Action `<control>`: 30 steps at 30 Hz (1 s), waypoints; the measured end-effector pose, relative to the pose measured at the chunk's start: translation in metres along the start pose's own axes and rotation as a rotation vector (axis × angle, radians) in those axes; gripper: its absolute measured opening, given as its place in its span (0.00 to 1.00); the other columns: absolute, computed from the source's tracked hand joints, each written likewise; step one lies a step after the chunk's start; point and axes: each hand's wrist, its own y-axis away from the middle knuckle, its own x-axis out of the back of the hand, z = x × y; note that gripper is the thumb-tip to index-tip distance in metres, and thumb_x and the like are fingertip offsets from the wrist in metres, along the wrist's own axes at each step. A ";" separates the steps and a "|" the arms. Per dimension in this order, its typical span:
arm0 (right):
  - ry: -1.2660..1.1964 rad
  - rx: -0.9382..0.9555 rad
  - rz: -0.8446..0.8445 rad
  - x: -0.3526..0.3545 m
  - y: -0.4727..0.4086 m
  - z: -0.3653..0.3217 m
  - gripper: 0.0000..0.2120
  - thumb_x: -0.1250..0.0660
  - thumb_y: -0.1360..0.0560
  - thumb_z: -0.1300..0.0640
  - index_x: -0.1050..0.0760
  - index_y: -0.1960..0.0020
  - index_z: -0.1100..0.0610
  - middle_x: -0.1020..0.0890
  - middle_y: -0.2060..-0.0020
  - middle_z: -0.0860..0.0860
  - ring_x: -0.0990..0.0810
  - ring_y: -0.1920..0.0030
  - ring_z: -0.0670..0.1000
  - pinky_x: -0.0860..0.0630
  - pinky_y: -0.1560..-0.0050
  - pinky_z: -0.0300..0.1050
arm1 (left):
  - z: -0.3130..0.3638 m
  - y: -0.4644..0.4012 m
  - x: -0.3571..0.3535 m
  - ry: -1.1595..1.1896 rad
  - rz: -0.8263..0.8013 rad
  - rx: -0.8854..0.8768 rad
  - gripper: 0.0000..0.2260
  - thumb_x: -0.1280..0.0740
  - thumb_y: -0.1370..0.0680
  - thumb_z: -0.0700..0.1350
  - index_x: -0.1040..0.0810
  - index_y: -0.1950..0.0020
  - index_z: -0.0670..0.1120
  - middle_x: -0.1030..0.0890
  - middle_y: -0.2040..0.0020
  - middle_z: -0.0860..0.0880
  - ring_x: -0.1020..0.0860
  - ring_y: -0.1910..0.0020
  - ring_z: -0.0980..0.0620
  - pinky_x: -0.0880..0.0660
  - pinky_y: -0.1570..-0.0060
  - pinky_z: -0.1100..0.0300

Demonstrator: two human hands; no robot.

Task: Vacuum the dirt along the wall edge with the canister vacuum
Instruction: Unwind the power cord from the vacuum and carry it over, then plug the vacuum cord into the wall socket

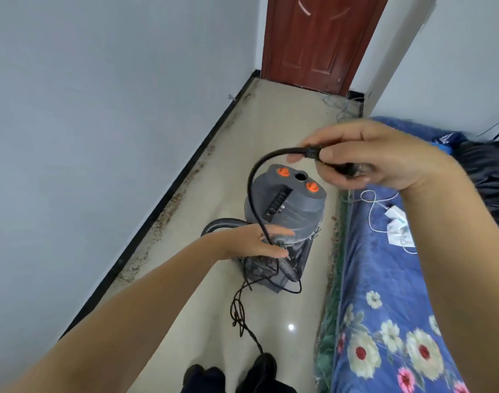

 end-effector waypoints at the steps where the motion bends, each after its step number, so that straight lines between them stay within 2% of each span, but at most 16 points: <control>1: -0.105 0.070 0.036 -0.007 0.001 -0.008 0.16 0.45 0.25 0.63 0.21 0.45 0.61 0.28 0.77 0.48 0.38 0.81 0.43 0.44 0.78 0.34 | 0.009 0.006 -0.009 0.004 -0.044 -0.010 0.15 0.33 0.23 0.56 0.23 0.37 0.61 0.22 0.36 0.60 0.27 0.39 0.68 0.32 0.40 0.66; 2: -0.199 0.145 0.066 -0.013 0.003 -0.017 0.18 0.46 0.25 0.64 0.20 0.46 0.61 0.28 0.78 0.48 0.38 0.80 0.43 0.44 0.78 0.33 | 0.014 0.012 -0.017 0.021 -0.064 -0.026 0.11 0.36 0.21 0.54 0.19 0.41 0.57 0.19 0.41 0.59 0.24 0.41 0.66 0.30 0.40 0.64; 3: -0.260 0.223 0.072 -0.018 0.005 -0.027 0.17 0.46 0.25 0.64 0.19 0.46 0.60 0.28 0.78 0.47 0.37 0.80 0.42 0.43 0.78 0.32 | 0.016 0.019 -0.023 0.049 -0.072 -0.032 0.12 0.38 0.19 0.53 0.18 0.43 0.52 0.17 0.44 0.57 0.22 0.41 0.63 0.30 0.40 0.63; 5: -0.289 0.341 0.029 -0.028 0.011 -0.044 0.13 0.37 0.26 0.60 0.20 0.44 0.59 0.26 0.75 0.46 0.35 0.79 0.42 0.39 0.76 0.31 | 0.015 0.039 -0.028 0.206 -0.085 -0.033 0.16 0.43 0.17 0.52 0.21 0.45 0.44 0.16 0.45 0.45 0.20 0.41 0.53 0.27 0.37 0.56; 6: -0.272 0.360 0.033 -0.035 0.012 -0.050 0.15 0.35 0.26 0.57 0.22 0.41 0.58 0.25 0.74 0.46 0.34 0.78 0.43 0.38 0.76 0.31 | 0.014 0.052 -0.028 0.322 -0.079 -0.029 0.18 0.45 0.17 0.52 0.22 0.47 0.41 0.16 0.48 0.40 0.19 0.43 0.47 0.26 0.37 0.52; 7: -0.249 0.359 0.071 -0.044 0.011 -0.054 0.17 0.36 0.26 0.57 0.24 0.38 0.56 0.24 0.72 0.47 0.34 0.78 0.44 0.38 0.75 0.31 | 0.014 0.066 -0.027 0.435 -0.068 -0.020 0.19 0.47 0.16 0.53 0.24 0.49 0.40 0.16 0.52 0.38 0.18 0.47 0.43 0.23 0.41 0.51; 9: -0.252 0.342 0.182 -0.067 0.002 -0.053 0.19 0.43 0.22 0.61 0.30 0.33 0.50 0.22 0.68 0.49 0.31 0.75 0.47 0.37 0.74 0.33 | 0.007 0.095 -0.020 0.585 -0.024 0.030 0.21 0.48 0.17 0.55 0.26 0.52 0.40 0.16 0.59 0.37 0.16 0.54 0.40 0.19 0.52 0.52; 11: -0.355 0.283 0.206 -0.097 -0.011 -0.048 0.19 0.47 0.22 0.61 0.26 0.38 0.48 0.21 0.66 0.49 0.25 0.70 0.47 0.30 0.72 0.35 | -0.009 0.124 -0.018 0.582 0.044 0.113 0.19 0.47 0.16 0.54 0.27 0.53 0.41 0.16 0.59 0.39 0.16 0.56 0.41 0.19 0.55 0.52; 13: -0.429 0.200 0.178 -0.129 -0.026 -0.040 0.18 0.45 0.24 0.61 0.17 0.49 0.49 0.18 0.65 0.49 0.18 0.66 0.48 0.22 0.68 0.37 | -0.035 0.149 -0.021 0.436 0.175 0.192 0.13 0.43 0.17 0.50 0.27 0.54 0.43 0.17 0.57 0.44 0.17 0.54 0.47 0.23 0.48 0.51; 15: -0.394 0.063 0.062 -0.160 -0.042 -0.032 0.18 0.44 0.24 0.60 0.15 0.54 0.50 0.16 0.64 0.53 0.15 0.62 0.53 0.19 0.63 0.43 | -0.063 0.171 -0.028 0.371 0.353 0.222 0.10 0.39 0.19 0.46 0.27 0.59 0.46 0.19 0.58 0.49 0.20 0.54 0.54 0.31 0.42 0.53; 17: -0.301 -0.074 -0.064 -0.192 -0.060 -0.020 0.18 0.44 0.23 0.60 0.15 0.55 0.50 0.15 0.62 0.58 0.14 0.59 0.59 0.18 0.61 0.47 | -0.092 0.192 -0.037 0.429 0.484 0.207 0.11 0.35 0.21 0.42 0.28 0.64 0.48 0.23 0.61 0.51 0.24 0.56 0.57 0.35 0.44 0.59; 19: -0.268 -0.177 -0.147 -0.221 -0.078 -0.005 0.18 0.45 0.21 0.61 0.16 0.53 0.52 0.15 0.59 0.60 0.15 0.55 0.62 0.18 0.58 0.49 | -0.119 0.210 -0.048 0.461 0.575 0.258 0.11 0.34 0.22 0.43 0.29 0.64 0.49 0.26 0.61 0.52 0.26 0.54 0.54 0.35 0.44 0.60; 21: -0.321 -0.244 -0.239 -0.245 -0.093 0.006 0.17 0.45 0.19 0.59 0.16 0.48 0.55 0.16 0.53 0.61 0.17 0.47 0.62 0.18 0.53 0.52 | -0.143 0.223 -0.059 0.491 0.701 0.346 0.10 0.38 0.21 0.46 0.28 0.62 0.48 0.26 0.59 0.49 0.27 0.52 0.48 0.33 0.44 0.57; 24: -0.412 -0.300 -0.462 -0.272 -0.114 0.015 0.18 0.43 0.20 0.54 0.25 0.35 0.57 0.21 0.38 0.60 0.24 0.35 0.58 0.23 0.41 0.57 | -0.167 0.239 -0.074 0.624 0.907 0.440 0.12 0.43 0.17 0.48 0.24 0.51 0.43 0.22 0.54 0.47 0.26 0.53 0.49 0.30 0.48 0.56; 27: -0.276 -0.221 -0.522 -0.298 -0.142 0.018 0.18 0.35 0.25 0.54 0.26 0.36 0.54 0.19 0.39 0.54 0.23 0.35 0.51 0.23 0.41 0.50 | -0.183 0.255 -0.090 0.807 1.003 0.401 0.11 0.42 0.17 0.49 0.26 0.46 0.43 0.19 0.50 0.47 0.22 0.50 0.51 0.28 0.45 0.55; 30: 0.128 -0.033 -0.438 -0.332 -0.163 0.019 0.11 0.31 0.25 0.52 0.23 0.43 0.50 0.14 0.52 0.46 0.17 0.47 0.44 0.23 0.50 0.35 | -0.202 0.271 -0.104 0.960 1.052 0.299 0.09 0.37 0.19 0.47 0.25 0.48 0.42 0.17 0.53 0.44 0.18 0.55 0.51 0.23 0.51 0.56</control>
